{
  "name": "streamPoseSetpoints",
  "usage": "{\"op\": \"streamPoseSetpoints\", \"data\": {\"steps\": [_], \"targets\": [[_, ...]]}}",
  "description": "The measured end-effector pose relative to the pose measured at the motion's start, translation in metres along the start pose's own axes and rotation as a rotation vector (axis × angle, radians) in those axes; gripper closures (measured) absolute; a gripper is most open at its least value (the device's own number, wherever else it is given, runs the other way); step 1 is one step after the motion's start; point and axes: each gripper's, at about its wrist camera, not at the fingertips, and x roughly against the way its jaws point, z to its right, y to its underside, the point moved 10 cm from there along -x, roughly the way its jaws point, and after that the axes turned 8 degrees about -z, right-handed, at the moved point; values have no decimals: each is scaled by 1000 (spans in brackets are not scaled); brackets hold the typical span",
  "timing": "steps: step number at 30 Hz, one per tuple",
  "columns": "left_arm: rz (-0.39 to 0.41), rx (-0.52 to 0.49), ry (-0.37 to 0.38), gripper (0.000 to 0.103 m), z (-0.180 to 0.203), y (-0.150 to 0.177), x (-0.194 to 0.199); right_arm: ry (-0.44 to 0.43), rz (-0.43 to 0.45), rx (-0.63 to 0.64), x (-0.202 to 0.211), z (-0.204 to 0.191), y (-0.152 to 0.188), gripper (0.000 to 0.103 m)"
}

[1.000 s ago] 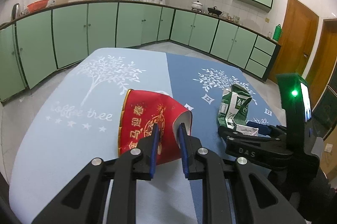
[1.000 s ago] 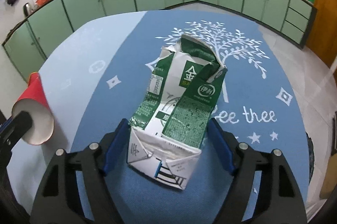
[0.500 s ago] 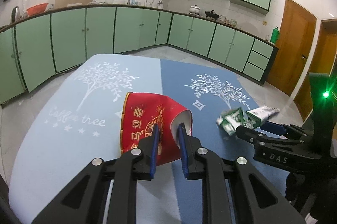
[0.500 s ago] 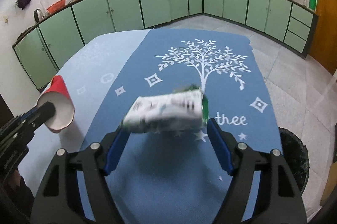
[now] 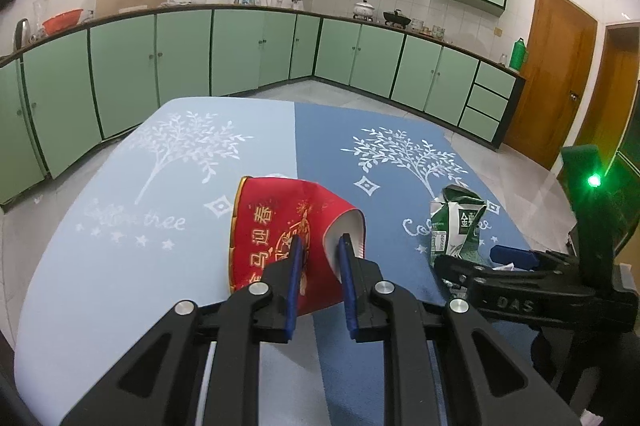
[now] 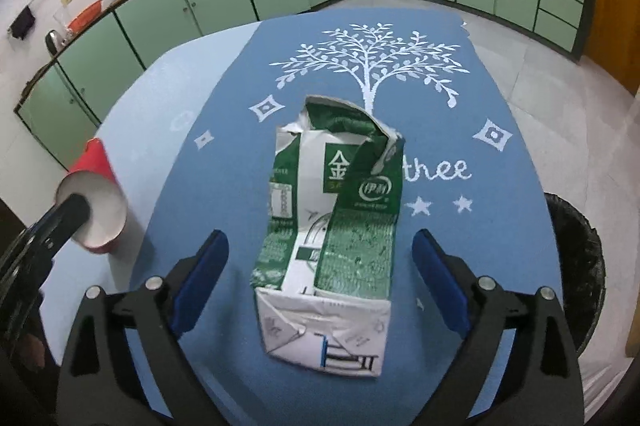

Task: Collect trash
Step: 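Grasp the green-and-white milk carton with the right gripper while the left holds the cup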

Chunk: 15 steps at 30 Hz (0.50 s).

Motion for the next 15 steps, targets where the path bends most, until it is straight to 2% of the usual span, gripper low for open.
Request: {"op": "streamPoseSetpoints", "data": {"steps": [5, 6, 7, 11, 15], "targets": [[-3, -5, -1, 85, 3, -1, -3, 9, 4, -13, -10, 4, -6, 13], [-4, -6, -1, 85, 3, -1, -3, 8, 7, -2, -11, 3, -7, 24], [-3, -6, -1, 85, 4, -2, -4, 6, 9, 10, -11, 2, -7, 31], [-2, -6, 0, 85, 5, -2, -4, -40, 22, 12, -6, 3, -8, 32], [3, -10, 6, 85, 8, -4, -3, -47, 59, 24, 8, 2, -11, 32]]}}
